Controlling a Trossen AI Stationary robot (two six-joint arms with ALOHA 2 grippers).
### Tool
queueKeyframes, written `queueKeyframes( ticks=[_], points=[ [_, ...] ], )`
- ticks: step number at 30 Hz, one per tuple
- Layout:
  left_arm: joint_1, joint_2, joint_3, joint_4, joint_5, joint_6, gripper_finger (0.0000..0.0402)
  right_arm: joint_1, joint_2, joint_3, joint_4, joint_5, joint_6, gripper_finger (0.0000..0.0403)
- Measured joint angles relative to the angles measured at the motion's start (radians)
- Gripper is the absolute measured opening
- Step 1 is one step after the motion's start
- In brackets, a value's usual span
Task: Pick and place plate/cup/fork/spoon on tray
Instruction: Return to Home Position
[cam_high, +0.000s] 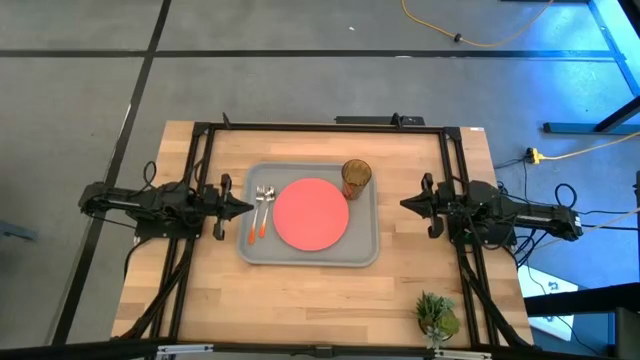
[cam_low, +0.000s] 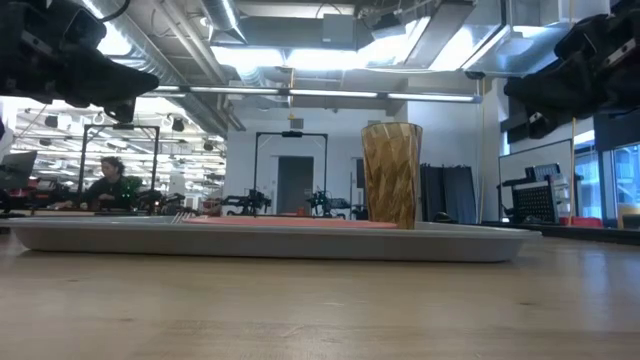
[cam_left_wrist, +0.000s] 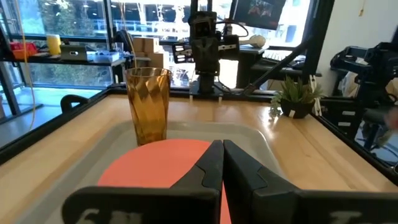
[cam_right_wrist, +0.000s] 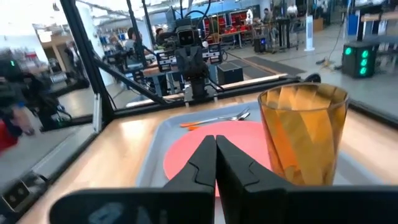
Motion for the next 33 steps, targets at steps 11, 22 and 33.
queueKeyframes(
  ticks=[11,22,33],
  points=[
    [0.000,0.000,0.000,0.000,-0.003,-0.001,0.0000,0.000,0.000,0.000,0.000,0.001,0.046,0.0005],
    [0.000,0.000,0.000,0.000,-0.003,-0.001,0.0000,0.000,0.000,0.000,0.001,0.001,0.047,0.0017],
    [0.000,0.001,0.000,0.000,-0.004,-0.002,0.0000,0.000,0.000,0.000,0.001,0.001,0.046,0.0015]
  ],
)
